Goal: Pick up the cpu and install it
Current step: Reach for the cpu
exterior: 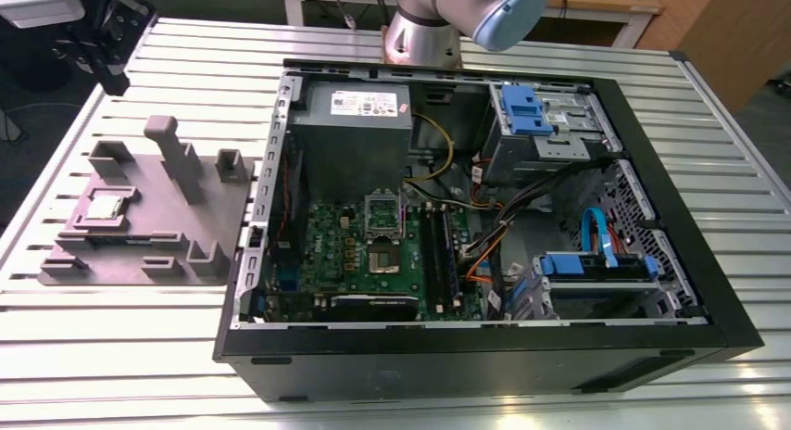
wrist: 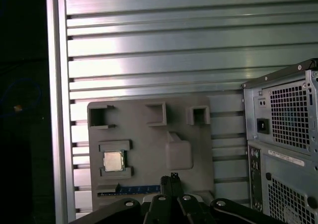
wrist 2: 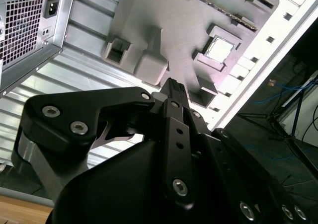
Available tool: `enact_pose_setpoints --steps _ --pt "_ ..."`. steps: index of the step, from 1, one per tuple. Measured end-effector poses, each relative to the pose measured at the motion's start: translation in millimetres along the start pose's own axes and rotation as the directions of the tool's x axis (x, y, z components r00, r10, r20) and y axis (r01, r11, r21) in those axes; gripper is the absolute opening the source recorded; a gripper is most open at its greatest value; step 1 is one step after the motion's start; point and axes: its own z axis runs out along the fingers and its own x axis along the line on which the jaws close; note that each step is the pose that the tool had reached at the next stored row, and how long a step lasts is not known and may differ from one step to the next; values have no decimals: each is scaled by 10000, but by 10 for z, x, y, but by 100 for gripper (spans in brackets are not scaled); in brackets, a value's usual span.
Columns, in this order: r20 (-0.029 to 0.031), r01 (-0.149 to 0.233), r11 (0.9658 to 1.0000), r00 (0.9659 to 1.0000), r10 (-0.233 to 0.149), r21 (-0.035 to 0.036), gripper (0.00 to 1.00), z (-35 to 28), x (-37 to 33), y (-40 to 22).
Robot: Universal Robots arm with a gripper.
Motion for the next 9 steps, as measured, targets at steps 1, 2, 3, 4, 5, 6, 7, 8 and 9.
enact_pose_setpoints --steps 1,2,3,4,5,6,7,8,9 --pt "0 0 10000 10000 0 0 10 0 8 -1" --pt "0 0 10000 10000 0 -1 10 1 18 -1" --pt "0 0 10000 10000 0 -1 10 1 28 -2" --pt "0 0 10000 10000 0 0 10 1 38 -3" --pt "0 0 10000 10000 0 -1 10 2 49 -4" --pt "0 0 10000 10000 0 -1 10 2 61 -5" --pt "0 1 10000 10000 -1 0 10 3 69 -6" --pt "1 1 10000 10000 -1 -1 10 4 77 -6" --pt "1 0 10000 10000 0 -1 10 5 89 -7"
